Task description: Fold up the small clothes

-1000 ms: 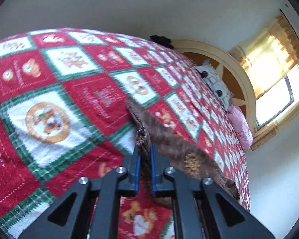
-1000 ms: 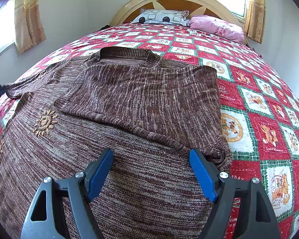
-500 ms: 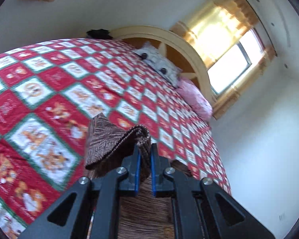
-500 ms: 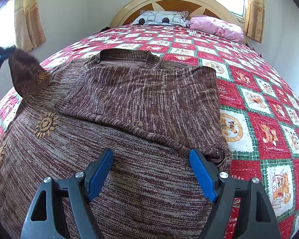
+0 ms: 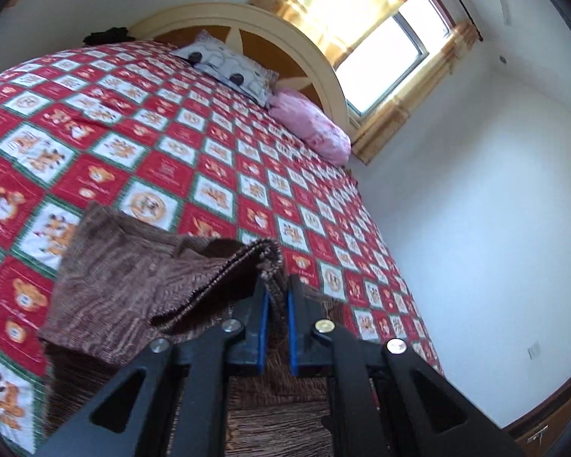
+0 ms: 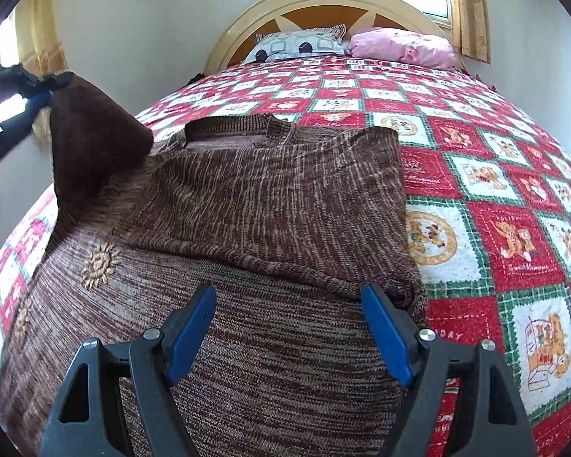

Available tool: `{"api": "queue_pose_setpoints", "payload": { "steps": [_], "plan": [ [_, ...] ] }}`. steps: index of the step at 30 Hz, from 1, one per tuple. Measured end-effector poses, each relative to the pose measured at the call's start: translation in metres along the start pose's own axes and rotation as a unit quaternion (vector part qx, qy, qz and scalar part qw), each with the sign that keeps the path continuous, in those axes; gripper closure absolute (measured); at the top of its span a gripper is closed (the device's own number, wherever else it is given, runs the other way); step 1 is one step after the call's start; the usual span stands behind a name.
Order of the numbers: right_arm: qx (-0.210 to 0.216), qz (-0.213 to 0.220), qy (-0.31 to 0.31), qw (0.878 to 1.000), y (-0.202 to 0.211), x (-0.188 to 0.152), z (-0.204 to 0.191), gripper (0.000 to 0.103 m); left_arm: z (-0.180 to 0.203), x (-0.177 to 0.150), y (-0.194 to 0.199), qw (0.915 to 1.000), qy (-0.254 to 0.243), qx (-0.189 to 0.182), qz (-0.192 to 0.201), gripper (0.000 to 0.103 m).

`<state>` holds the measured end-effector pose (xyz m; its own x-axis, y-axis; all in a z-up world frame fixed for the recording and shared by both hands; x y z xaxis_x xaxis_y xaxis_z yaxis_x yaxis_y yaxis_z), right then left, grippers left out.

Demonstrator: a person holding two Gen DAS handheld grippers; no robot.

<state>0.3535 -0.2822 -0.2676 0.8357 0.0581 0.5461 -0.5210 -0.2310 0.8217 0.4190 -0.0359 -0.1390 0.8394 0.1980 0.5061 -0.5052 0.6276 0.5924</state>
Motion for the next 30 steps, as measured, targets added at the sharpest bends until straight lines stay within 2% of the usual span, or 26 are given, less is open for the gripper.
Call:
{"api": "queue_pose_setpoints", "payload": {
  "steps": [3, 7, 11, 13, 14, 18, 19, 21, 23, 26, 27, 29, 30],
  "plan": [
    [0.008, 0.002, -0.005, 1.000, 0.000, 0.000, 0.002, 0.024, 0.007, -0.016, -0.026, 0.9997, -0.009, 0.006, -0.020, 0.095],
    [0.016, 0.004, -0.010, 1.000, 0.000, 0.000, 0.005, 0.024, 0.022, -0.045, -0.061, 0.9963, -0.057, 0.045, -0.047, 0.095],
    [0.022, 0.006, -0.014, 1.000, 0.001, -0.001, 0.006, 0.024, 0.034, -0.072, -0.090, 0.9826, -0.127, 0.114, -0.073, 0.093],
    [0.025, 0.006, -0.016, 1.000, 0.001, -0.001, 0.007, 0.024, 0.039, -0.081, -0.097, 0.9752, -0.155, 0.134, -0.084, 0.091],
    [0.026, 0.007, -0.017, 0.999, 0.001, -0.001, 0.007, 0.024, 0.040, -0.084, -0.096, 0.9723, -0.168, 0.140, -0.083, 0.088],
    [0.032, 0.008, -0.021, 0.999, 0.002, -0.001, 0.009, 0.024, 0.043, -0.091, -0.077, 0.9632, -0.212, 0.150, -0.068, 0.064],
    [0.033, 0.008, -0.022, 0.999, 0.002, -0.001, 0.009, 0.024, 0.040, -0.092, -0.065, 0.9561, -0.232, 0.171, -0.054, 0.055],
    [0.034, 0.009, -0.023, 0.999, 0.002, -0.001, 0.010, 0.024, 0.024, -0.091, -0.043, 0.9420, -0.251, 0.220, -0.030, 0.044],
    [0.033, 0.008, -0.022, 0.999, 0.002, -0.002, 0.011, 0.024, 0.003, -0.085, -0.026, 0.9349, -0.250, 0.251, -0.013, 0.044],
    [0.031, 0.007, -0.021, 0.999, 0.002, -0.002, 0.010, 0.024, -0.051, -0.063, -0.004, 0.9052, -0.217, 0.366, 0.001, 0.043],
    [0.030, 0.007, -0.021, 0.999, 0.001, -0.002, 0.010, 0.024, -0.065, -0.056, -0.001, 0.8996, -0.201, 0.388, 0.002, 0.042],
    [0.028, 0.006, -0.020, 0.999, 0.001, -0.002, 0.009, 0.024, -0.100, -0.047, -0.002, 0.8936, -0.158, 0.419, -0.025, 0.039],
    [0.027, 0.005, -0.019, 0.999, 0.001, -0.001, 0.009, 0.024, -0.117, -0.045, -0.004, 0.8952, -0.134, 0.423, -0.040, 0.039]
  ]
}}
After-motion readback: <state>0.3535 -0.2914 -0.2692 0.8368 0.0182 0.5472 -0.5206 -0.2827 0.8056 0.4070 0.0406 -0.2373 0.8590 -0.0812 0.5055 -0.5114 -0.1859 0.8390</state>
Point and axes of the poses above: each gripper's, at about its wrist camera, not at the fingertips, and y roughly against the way its jaws point, z to its right, x to its top, the point moved 5 cm from there along -y, roughly the way its jaws point, and after that the axes turned 12 degrees about -z, right-handed, at the moved point
